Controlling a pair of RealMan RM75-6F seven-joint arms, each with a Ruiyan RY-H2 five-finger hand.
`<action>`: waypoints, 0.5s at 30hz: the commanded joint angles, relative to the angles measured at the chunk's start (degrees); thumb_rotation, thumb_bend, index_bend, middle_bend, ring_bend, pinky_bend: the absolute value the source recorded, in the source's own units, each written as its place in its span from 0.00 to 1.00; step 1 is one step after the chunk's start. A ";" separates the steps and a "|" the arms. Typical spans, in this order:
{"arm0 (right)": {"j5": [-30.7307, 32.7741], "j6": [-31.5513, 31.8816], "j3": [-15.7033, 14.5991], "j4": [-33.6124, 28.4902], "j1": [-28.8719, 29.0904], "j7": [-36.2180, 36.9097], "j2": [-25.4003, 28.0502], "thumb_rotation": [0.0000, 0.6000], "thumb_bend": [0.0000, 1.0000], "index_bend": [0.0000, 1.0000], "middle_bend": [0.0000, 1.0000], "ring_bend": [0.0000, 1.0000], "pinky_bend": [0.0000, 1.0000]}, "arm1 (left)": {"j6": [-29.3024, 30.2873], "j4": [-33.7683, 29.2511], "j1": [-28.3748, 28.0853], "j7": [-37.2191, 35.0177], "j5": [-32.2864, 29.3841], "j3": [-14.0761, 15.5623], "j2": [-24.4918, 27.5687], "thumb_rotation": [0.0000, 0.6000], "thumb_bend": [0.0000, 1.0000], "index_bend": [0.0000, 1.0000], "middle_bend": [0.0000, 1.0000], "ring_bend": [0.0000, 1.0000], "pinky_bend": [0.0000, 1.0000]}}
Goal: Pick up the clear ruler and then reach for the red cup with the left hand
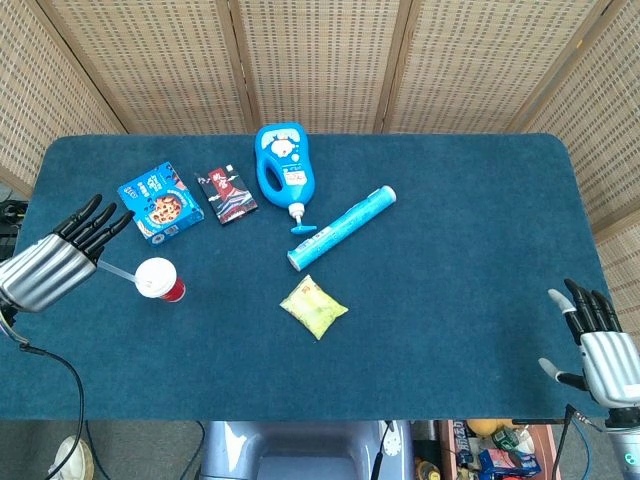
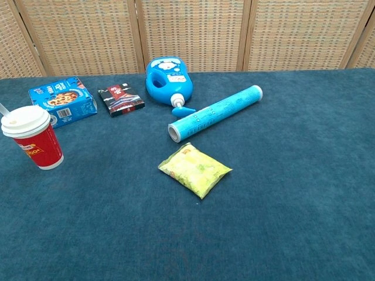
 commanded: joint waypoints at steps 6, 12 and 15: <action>0.03 -0.04 0.03 0.05 0.03 0.13 0.04 1.00 0.00 0.00 0.00 0.00 0.00 | -0.66 0.24 -0.29 0.44 0.13 0.22 -0.62 1.00 0.38 0.64 0.00 0.00 0.00; 0.08 -0.09 0.04 0.04 0.04 0.17 0.08 1.00 0.00 0.00 0.00 0.00 0.00 | -0.76 0.60 -0.34 0.69 0.13 0.29 -0.92 1.00 0.38 0.64 0.00 0.00 0.00; 0.04 -0.07 0.03 0.02 0.04 0.20 0.09 1.00 0.00 0.00 0.00 0.00 0.00 | -1.14 0.80 -0.52 0.89 0.18 0.39 -1.27 1.00 0.38 0.64 0.00 0.00 0.00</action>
